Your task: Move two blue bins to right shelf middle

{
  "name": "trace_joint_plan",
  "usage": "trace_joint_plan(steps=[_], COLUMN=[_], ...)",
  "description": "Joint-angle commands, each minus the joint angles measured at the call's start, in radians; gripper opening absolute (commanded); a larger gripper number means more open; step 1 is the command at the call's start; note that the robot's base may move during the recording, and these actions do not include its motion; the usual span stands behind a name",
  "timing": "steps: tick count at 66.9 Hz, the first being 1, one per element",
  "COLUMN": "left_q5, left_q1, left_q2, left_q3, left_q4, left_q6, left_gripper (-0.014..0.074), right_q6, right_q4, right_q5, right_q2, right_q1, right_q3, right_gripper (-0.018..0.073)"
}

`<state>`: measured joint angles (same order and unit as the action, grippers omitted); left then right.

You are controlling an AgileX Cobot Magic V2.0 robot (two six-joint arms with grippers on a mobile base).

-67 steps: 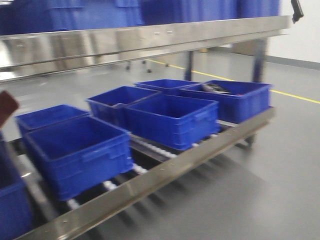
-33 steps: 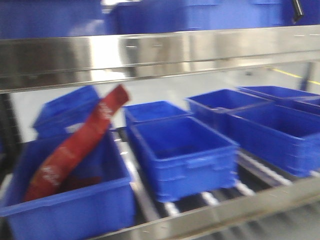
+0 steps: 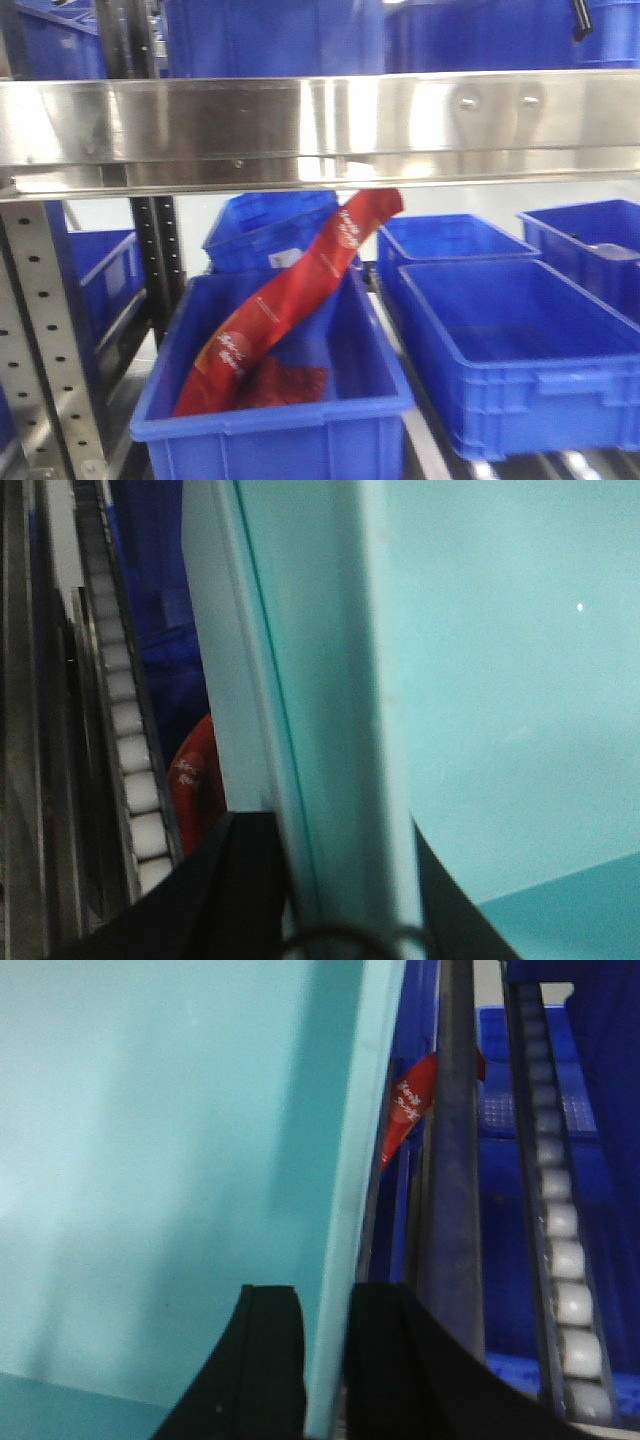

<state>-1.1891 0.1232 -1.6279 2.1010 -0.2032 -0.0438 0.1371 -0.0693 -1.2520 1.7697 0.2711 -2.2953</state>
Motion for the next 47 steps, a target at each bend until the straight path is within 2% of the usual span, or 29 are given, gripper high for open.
trace_joint_plan(steps=[1, 47], left_q5=[0.089, 0.089], left_q1=[0.011, 0.011], left_q2=[0.023, 0.023], left_q3=[0.022, 0.022], left_q4=[-0.104, -0.099], left_q6=[0.01, 0.01], left_gripper=[-0.0111, -0.0111], right_q6=[-0.018, -0.018], right_q4=[-0.056, -0.056], right_q5=[0.073, 0.073], right_q2=[-0.013, -0.013], right_q1=[0.007, 0.007], right_q3=[-0.013, -0.013], right_gripper=[-0.0167, -0.0167])
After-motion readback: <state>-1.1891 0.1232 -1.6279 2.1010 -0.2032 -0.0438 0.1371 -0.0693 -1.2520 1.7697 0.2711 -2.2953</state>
